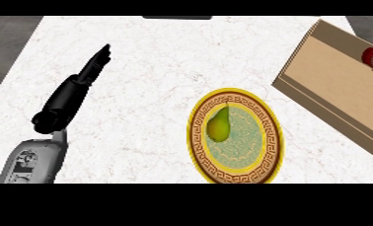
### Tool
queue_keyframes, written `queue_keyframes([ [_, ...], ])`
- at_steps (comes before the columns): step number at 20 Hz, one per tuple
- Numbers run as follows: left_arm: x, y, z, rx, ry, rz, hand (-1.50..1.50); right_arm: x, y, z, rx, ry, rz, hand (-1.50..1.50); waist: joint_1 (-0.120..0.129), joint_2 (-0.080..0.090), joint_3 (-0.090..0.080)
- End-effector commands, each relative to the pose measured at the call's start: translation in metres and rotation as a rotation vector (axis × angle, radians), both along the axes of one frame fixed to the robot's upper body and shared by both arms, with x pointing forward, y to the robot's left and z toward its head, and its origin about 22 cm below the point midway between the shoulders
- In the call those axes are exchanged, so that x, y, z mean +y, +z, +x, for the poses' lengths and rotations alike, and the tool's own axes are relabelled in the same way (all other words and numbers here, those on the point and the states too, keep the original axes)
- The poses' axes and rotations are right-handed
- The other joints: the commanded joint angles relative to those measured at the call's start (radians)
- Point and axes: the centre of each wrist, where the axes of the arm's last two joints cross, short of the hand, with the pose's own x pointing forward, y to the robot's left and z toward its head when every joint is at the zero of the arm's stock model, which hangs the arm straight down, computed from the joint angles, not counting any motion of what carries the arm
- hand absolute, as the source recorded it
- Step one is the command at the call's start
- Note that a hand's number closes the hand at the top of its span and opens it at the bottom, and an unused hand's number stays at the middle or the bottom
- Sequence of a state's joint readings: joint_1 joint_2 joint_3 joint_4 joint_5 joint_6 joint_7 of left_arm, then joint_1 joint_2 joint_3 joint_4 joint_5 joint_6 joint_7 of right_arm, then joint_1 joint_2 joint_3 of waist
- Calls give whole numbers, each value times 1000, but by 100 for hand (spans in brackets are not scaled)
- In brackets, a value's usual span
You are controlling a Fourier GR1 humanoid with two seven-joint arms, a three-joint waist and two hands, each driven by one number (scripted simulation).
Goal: Pick the cupcake from the plate and place it in the cardboard box
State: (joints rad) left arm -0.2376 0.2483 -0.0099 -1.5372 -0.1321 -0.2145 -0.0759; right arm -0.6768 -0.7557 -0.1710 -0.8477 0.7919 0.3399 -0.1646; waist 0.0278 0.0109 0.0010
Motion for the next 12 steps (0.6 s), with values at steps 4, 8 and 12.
queue_keyframes([
  [4, 2, -10, -8, 12, -19, -5, 0, -31, -9, 3, 228, 66, 21, -150, 18, 2, 1],
  [8, 15, 7, 2, 6, 0, -10, 0, -41, -14, -2, 156, 211, 121, -150, -4, -4, 1],
  [12, 6, 7, 3, 9, 9, -17, 0, -38, -2, 7, -120, 253, 381, -150, -1, -2, 2],
])
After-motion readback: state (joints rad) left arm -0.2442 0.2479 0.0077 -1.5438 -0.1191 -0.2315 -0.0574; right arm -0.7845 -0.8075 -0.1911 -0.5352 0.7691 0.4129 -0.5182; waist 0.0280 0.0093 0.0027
